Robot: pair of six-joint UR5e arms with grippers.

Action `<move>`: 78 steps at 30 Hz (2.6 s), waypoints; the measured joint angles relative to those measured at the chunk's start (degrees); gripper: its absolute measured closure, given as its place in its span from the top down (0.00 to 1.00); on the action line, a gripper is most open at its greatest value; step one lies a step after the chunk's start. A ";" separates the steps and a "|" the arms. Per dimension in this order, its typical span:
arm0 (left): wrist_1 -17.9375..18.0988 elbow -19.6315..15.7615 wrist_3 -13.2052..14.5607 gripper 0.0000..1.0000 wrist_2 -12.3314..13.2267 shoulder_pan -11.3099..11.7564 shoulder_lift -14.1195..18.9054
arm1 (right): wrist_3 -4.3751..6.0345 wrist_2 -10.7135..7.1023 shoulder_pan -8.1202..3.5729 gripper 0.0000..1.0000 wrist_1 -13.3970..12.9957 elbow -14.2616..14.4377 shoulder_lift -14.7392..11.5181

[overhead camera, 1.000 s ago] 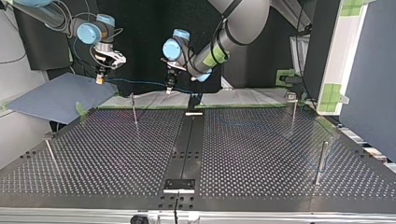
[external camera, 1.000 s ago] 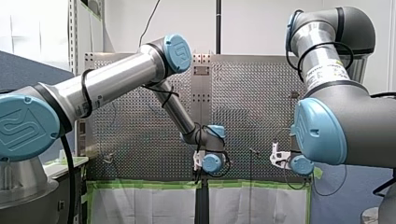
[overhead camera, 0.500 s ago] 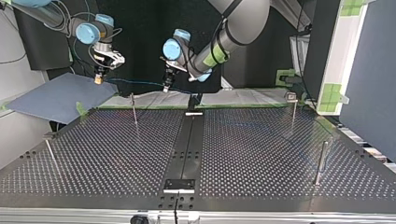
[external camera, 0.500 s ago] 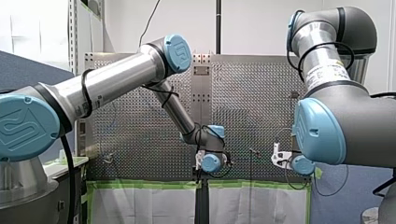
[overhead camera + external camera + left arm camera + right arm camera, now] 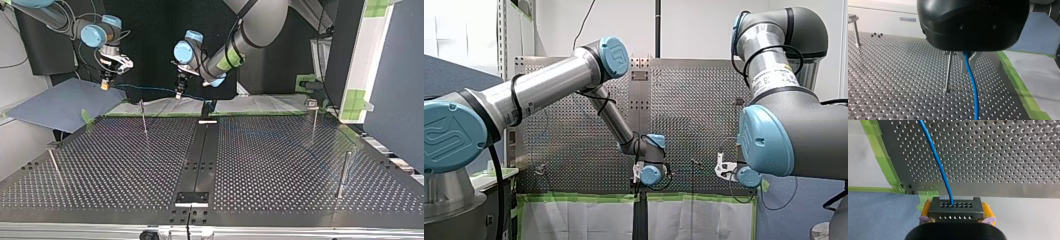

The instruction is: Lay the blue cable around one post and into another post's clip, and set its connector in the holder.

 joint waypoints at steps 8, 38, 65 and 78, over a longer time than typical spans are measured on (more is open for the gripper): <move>2.57 -0.05 -1.46 0.01 -0.86 -0.78 -0.05 | -0.02 0.00 -0.47 0.00 -0.23 0.00 0.00; 3.25 6.64 -5.45 0.01 0.55 -0.91 -4.74 | -0.08 -0.20 -1.41 0.00 4.93 -4.73 0.01; 8.50 8.65 -6.33 0.01 -3.86 -4.69 -4.85 | 1.44 -1.51 -2.96 0.00 2.28 -6.38 0.16; 8.75 12.03 -7.85 0.01 -2.84 -4.88 -8.69 | 1.30 -3.41 -4.31 0.00 1.71 -6.48 0.58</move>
